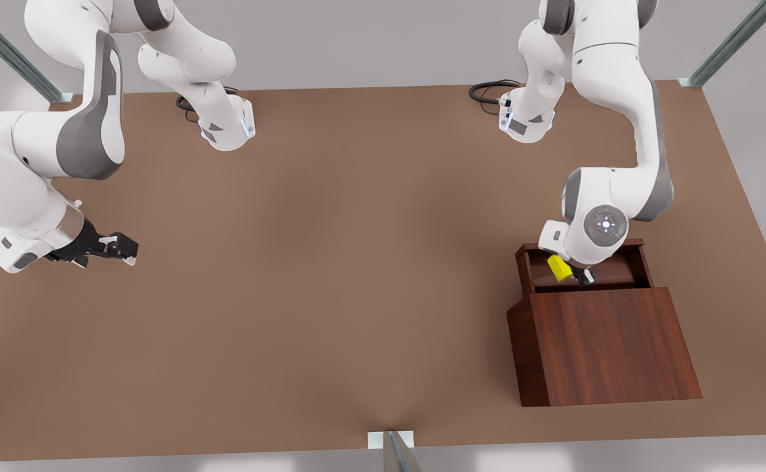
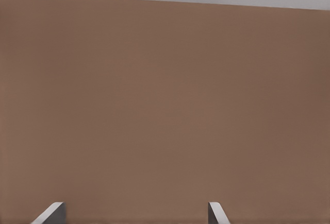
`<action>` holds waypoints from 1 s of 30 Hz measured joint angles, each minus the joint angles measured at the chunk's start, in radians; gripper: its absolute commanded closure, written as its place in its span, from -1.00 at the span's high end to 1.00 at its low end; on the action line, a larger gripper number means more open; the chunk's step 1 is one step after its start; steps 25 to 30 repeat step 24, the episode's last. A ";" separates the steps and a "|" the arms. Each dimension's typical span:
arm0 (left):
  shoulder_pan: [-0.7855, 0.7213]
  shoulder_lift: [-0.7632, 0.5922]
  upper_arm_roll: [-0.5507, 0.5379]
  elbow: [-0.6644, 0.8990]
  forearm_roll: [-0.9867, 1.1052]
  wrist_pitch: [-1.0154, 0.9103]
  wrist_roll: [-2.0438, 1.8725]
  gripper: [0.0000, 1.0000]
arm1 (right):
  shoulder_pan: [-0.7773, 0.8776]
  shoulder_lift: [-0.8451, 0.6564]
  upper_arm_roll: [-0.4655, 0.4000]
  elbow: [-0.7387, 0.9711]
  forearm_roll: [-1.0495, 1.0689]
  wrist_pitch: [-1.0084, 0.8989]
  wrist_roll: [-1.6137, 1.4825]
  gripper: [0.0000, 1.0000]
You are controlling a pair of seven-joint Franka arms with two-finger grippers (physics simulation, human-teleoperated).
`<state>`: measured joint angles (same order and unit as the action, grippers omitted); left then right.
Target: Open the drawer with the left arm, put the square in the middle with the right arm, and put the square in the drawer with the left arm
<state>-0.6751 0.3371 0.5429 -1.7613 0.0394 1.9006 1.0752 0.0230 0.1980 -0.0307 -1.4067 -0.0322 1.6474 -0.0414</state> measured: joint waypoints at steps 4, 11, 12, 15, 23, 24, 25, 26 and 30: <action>-0.001 0.002 0.000 -0.001 -0.012 -0.007 -0.001 1.00 | 0.001 0.000 0.000 0.000 0.000 -0.001 0.000 1.00; -0.002 -0.008 0.021 0.214 -0.075 -0.261 -0.716 1.00 | 0.002 0.000 0.000 0.000 0.000 0.000 0.000 1.00; -0.003 -0.003 0.022 0.261 -0.092 -0.261 -0.854 1.00 | 0.001 0.000 0.000 0.000 0.000 0.002 0.000 1.00; 0.181 0.007 -0.147 0.374 -0.116 -0.250 -1.018 1.00 | 0.002 0.000 0.000 0.000 0.000 0.002 0.000 1.00; 0.539 -0.043 -0.595 0.390 0.019 -0.210 -1.141 1.00 | 0.002 0.000 0.000 0.000 0.000 0.001 0.000 1.00; 0.538 -0.044 -0.595 0.390 0.028 -0.210 -1.141 1.00 | 0.002 0.000 0.000 0.000 0.000 0.000 0.000 1.00; 0.538 -0.044 -0.595 0.390 0.028 -0.210 -1.141 1.00 | 0.002 0.000 0.000 0.000 0.000 0.000 0.000 1.00; 0.538 -0.044 -0.595 0.390 0.028 -0.210 -1.141 1.00 | 0.002 0.000 0.000 0.000 0.000 0.000 0.000 1.00; 0.538 -0.044 -0.595 0.390 0.028 -0.210 -1.141 1.00 | 0.002 0.000 0.000 0.000 0.000 0.000 0.000 1.00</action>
